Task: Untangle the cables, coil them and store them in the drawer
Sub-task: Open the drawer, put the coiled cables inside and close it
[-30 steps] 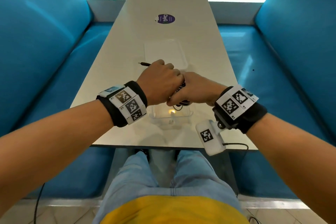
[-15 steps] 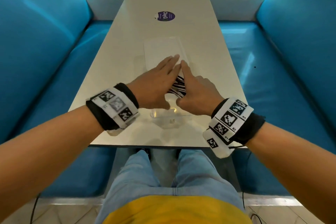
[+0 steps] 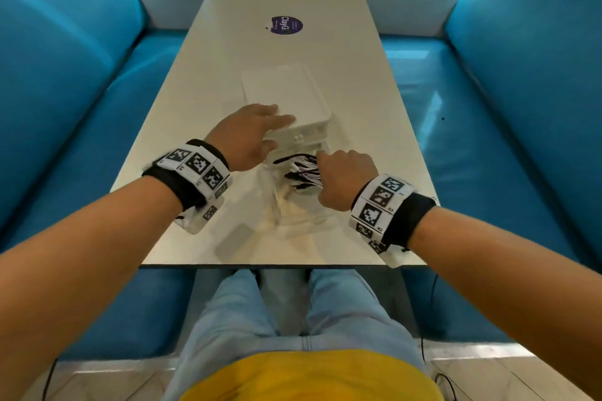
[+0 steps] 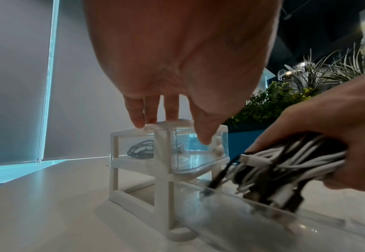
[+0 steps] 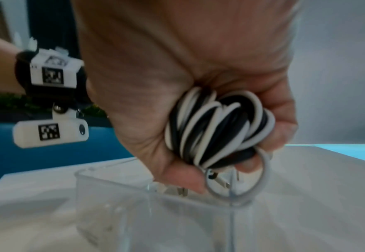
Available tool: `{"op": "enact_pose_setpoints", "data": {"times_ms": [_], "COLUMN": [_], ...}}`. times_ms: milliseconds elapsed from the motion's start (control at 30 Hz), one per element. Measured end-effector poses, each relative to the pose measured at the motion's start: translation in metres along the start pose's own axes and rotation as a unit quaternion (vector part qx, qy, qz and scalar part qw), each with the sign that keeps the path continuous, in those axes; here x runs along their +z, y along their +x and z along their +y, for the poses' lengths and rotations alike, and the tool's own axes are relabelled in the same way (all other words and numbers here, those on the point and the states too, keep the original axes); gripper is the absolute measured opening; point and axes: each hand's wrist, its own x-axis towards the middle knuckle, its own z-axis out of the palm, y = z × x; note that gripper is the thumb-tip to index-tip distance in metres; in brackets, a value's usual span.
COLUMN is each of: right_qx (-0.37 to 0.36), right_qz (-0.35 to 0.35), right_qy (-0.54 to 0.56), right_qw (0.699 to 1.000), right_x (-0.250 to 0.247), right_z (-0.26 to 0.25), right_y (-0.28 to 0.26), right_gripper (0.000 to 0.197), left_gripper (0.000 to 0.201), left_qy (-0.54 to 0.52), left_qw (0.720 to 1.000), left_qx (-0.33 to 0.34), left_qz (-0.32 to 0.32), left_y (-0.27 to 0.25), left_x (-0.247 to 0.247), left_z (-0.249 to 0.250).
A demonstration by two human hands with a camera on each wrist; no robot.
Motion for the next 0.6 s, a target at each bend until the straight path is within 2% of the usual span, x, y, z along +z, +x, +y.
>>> {"op": "enact_pose_setpoints", "data": {"times_ms": [67,200,300,433,467,533,567,600], "right_qx": [0.016,0.01,0.019,0.063,0.072,0.098,0.11,0.119], "right_qz": [0.007,0.013,0.039,0.045,0.045,0.033,0.035,0.046], "right_qy": [-0.01,-0.01,0.019,0.073,0.101,0.145,0.159,0.169], "right_qw": [1.0,1.0,0.999,0.994,0.991,0.984,0.98,0.977], "right_x": [-0.003,-0.004,0.003,0.015,0.017,0.024,0.028,0.033], "right_z": [-0.008,-0.022,-0.03,-0.034,-0.035,-0.038,-0.04,-0.042], "right_y": [0.007,0.022,0.027,0.026,0.026,0.026,0.025,0.024], "right_gripper": [0.011,0.03,0.035,0.032,0.039,0.078,0.089,0.091], "left_gripper": [0.053,0.062,0.068,0.062,0.059,0.052,0.05,0.048], "left_qy": [0.003,0.014,0.035,0.041,0.043,0.042,0.04,0.039], "left_qw": [1.0,1.0,0.999,0.998,0.998,0.998,0.997,0.997], "left_qx": [0.002,-0.011,-0.011,-0.005,-0.003,0.002,0.004,0.005], "left_qz": [0.011,0.015,0.018,0.036,0.04,0.052,0.061,0.07], "left_y": [-0.002,0.0,0.003,0.005,0.005,0.005,0.006,0.006], "left_x": [0.003,0.004,0.001,0.0,0.0,0.001,0.001,0.002], "left_z": [0.001,0.003,0.003,0.003,0.004,0.006,0.007,0.008]}}
